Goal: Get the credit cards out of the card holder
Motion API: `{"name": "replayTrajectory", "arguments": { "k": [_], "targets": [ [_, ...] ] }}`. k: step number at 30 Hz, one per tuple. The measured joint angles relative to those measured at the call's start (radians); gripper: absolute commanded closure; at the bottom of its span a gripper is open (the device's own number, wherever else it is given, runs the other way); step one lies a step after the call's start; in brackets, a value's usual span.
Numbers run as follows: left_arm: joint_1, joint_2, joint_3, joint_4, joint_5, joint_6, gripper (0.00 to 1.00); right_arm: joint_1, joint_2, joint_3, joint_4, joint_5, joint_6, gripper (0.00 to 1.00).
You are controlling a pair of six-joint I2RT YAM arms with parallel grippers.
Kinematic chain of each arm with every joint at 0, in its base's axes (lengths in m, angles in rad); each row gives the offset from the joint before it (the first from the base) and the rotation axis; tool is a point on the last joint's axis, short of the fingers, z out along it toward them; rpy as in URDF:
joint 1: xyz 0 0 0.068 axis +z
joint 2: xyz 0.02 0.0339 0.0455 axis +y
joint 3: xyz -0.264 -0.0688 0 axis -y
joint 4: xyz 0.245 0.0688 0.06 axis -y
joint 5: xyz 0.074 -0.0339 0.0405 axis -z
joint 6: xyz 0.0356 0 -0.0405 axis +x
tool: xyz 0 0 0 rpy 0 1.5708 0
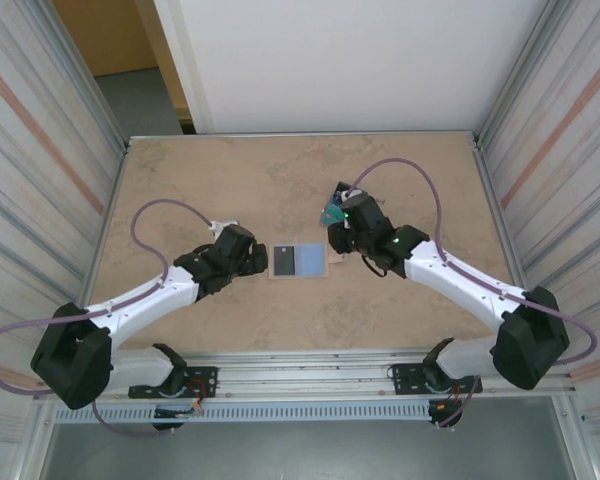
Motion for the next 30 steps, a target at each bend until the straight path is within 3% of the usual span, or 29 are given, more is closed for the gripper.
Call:
{"name": "replayTrajectory", "arguments": {
  "k": [2,8,12,15,30],
  "targets": [
    [0.0,0.0,0.0,0.007,-0.004,0.002,0.01,-0.048,-0.004,-0.001,0.026,-0.081,-0.007,0.86],
    [0.0,-0.002,0.0,0.021,-0.006,0.002,0.01,-0.097,0.043,-0.001,0.061,-0.228,-0.016,0.94],
    [0.0,0.0,0.0,0.051,-0.009,0.003,0.01,-0.083,0.124,0.002,0.088,-0.32,-0.015,0.95],
    [0.0,0.032,0.004,0.078,-0.018,0.006,0.01,-0.064,0.2,0.042,0.084,-0.353,-0.015,0.86],
    [0.041,0.348,0.135,0.132,0.013,0.022,0.01,-0.002,0.505,0.247,0.013,-0.362,0.016,0.87]
  ]
}}
